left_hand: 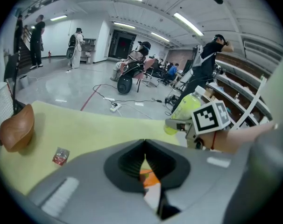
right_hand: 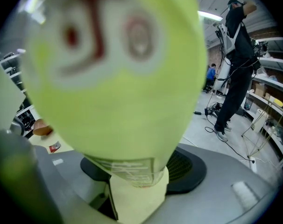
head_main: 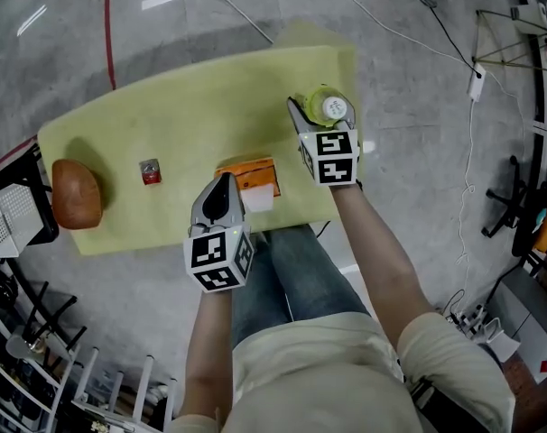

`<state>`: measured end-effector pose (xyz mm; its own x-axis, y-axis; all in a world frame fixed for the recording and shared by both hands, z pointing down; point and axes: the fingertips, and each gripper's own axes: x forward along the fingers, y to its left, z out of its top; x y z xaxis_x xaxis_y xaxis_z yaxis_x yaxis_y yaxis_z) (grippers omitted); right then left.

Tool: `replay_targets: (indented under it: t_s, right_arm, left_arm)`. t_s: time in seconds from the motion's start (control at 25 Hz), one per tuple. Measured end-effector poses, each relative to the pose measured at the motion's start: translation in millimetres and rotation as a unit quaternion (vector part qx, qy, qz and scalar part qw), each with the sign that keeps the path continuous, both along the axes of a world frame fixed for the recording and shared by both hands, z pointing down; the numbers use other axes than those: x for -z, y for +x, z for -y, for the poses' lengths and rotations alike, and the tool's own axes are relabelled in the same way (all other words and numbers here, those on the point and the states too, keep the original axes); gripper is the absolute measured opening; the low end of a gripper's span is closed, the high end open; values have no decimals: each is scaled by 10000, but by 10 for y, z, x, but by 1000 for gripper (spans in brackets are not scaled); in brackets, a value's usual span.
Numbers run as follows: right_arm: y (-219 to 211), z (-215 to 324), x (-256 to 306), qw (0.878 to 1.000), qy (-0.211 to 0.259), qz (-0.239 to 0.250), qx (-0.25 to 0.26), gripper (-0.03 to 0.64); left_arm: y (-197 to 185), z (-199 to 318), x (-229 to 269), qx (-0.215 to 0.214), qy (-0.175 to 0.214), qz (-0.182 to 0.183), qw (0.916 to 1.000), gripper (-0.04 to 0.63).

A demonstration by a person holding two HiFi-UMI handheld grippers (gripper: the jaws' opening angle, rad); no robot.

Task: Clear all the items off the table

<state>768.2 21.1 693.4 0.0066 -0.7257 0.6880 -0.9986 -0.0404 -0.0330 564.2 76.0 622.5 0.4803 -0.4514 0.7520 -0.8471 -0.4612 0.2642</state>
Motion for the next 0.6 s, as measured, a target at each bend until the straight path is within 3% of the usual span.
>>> replay_targets:
  t_s: [0.6]
  right_arm:
    - [-311,-409,907,9997,45,-4,231,298]
  left_arm:
    - [-109,-162,733,76,270,-121,9995,9]
